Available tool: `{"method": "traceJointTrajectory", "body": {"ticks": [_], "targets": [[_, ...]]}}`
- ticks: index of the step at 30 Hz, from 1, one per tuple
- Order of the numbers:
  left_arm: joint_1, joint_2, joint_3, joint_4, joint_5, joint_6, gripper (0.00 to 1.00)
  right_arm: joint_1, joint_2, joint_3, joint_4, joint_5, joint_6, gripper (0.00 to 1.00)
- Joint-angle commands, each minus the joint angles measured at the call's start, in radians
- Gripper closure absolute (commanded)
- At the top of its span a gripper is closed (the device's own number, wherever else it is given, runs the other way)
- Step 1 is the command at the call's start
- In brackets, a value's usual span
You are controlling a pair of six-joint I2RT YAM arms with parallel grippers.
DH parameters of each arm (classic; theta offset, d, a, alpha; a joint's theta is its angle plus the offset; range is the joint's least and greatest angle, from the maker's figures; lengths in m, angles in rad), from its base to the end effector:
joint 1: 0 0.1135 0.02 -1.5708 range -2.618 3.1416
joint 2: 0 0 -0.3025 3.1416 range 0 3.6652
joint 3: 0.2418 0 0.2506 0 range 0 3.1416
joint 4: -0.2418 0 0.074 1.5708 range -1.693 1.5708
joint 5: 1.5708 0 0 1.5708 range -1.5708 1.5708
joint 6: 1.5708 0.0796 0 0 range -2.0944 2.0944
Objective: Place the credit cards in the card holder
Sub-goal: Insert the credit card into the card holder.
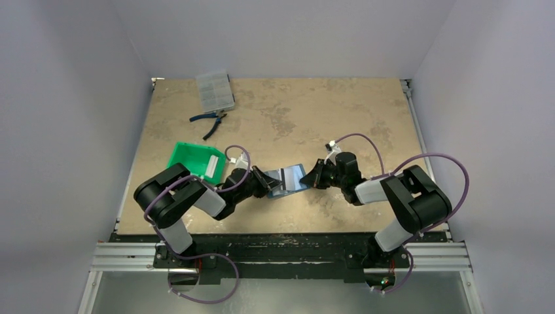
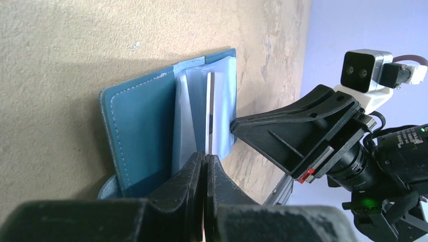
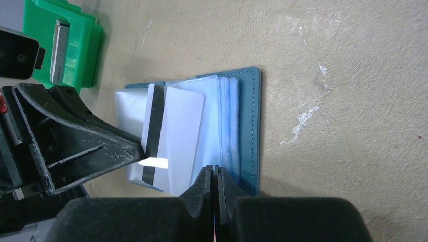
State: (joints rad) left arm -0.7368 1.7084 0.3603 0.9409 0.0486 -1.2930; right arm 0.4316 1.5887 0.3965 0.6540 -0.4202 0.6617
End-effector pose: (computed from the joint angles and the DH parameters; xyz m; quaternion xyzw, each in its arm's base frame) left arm 0.2305 -0.2143 0.1283 -0.2164 0.8068 -0.4774 0.2727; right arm 0.2562 0.1538 0.1369 -0.0046 0.8567 0.4059 0.3182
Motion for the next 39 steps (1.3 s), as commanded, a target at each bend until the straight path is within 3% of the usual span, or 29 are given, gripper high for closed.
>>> {"method": "traceJointTrajectory", "body": {"ticks": [1, 10, 14, 18, 23, 27, 31, 39], "targets": [[-0.028, -0.005, -0.009, 0.090, -0.117, -0.032, 1.00, 0.003, 0.020, -0.002, -0.001, -0.016, -0.001, 0.98], [-0.050, 0.049, -0.019, 0.174, -0.129, -0.056, 1.00, 0.003, 0.017, 0.004, -0.005, -0.030, -0.001, 0.98], [-0.052, 0.020, -0.015, 0.128, -0.120, -0.041, 1.00, 0.002, -0.010, 0.010, -0.046, -0.013, -0.018, 0.97], [-0.033, 0.028, 0.012, 0.095, 0.002, -0.037, 1.00, 0.002, -0.019, 0.008, -0.046, -0.009, -0.026, 0.96], [0.006, 0.125, -0.002, 0.247, 0.134, -0.086, 0.86, 0.002, -0.001, 0.010, -0.034, -0.015, -0.027, 0.96], [0.012, 0.194, 0.011, 0.327, 0.186, -0.101, 0.83, 0.002, -0.005, 0.008, -0.036, -0.010, -0.030, 0.96], [0.014, 0.201, 0.016, 0.324, 0.179, -0.092, 0.96, 0.002, -0.009, 0.006, -0.039, -0.009, -0.031, 0.96], [0.018, 0.117, 0.006, 0.203, 0.084, -0.066, 1.00, 0.002, 0.001, -0.015, -0.028, 0.016, 0.002, 0.98]]}}
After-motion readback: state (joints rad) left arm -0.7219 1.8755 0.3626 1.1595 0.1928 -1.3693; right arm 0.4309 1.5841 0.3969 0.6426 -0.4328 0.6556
